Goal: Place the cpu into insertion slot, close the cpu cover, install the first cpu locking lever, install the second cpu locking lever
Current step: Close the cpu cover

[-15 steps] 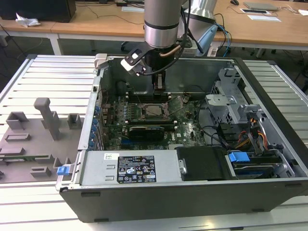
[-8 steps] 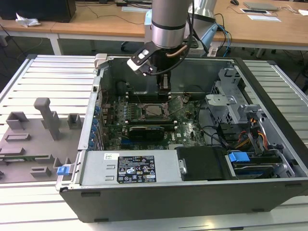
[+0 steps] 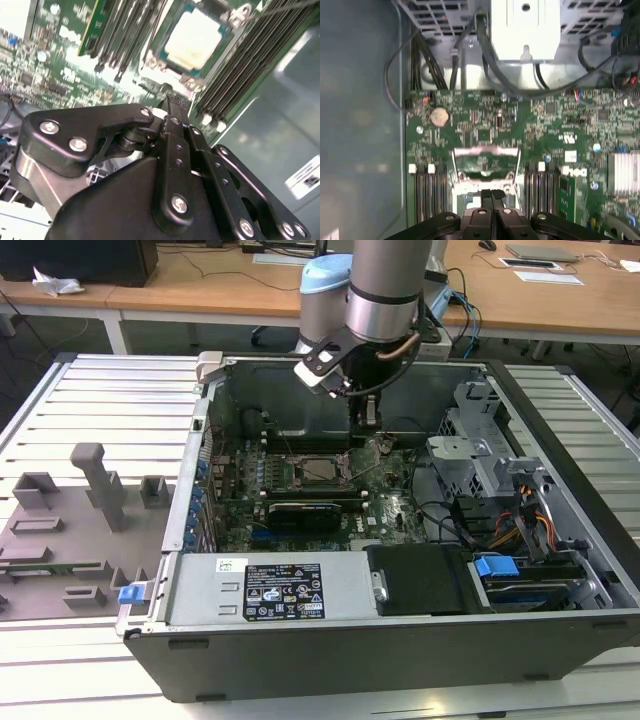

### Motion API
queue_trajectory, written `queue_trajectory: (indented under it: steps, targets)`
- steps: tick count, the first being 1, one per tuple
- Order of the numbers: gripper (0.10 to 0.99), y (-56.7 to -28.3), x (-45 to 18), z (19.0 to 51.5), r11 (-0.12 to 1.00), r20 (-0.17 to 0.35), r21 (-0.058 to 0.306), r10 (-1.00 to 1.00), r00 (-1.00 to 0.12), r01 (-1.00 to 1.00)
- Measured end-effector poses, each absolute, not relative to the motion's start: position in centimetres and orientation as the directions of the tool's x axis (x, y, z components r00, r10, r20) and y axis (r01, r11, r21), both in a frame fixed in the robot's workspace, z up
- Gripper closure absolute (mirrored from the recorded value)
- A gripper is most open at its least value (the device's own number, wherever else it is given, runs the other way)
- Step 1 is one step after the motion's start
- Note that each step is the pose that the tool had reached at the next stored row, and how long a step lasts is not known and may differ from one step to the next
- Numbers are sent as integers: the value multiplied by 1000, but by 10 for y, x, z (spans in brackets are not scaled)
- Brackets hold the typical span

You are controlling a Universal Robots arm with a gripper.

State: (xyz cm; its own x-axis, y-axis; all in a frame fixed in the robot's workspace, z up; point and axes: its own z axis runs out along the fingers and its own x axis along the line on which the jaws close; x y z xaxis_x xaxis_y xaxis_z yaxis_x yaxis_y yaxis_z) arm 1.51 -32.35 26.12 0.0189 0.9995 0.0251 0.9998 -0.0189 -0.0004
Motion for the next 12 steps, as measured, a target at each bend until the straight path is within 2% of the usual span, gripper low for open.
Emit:
queue_trajectory:
  steps: [12]
  targets:
    - [980,-324,67,261,3,25,-20,1000,-2,1000]
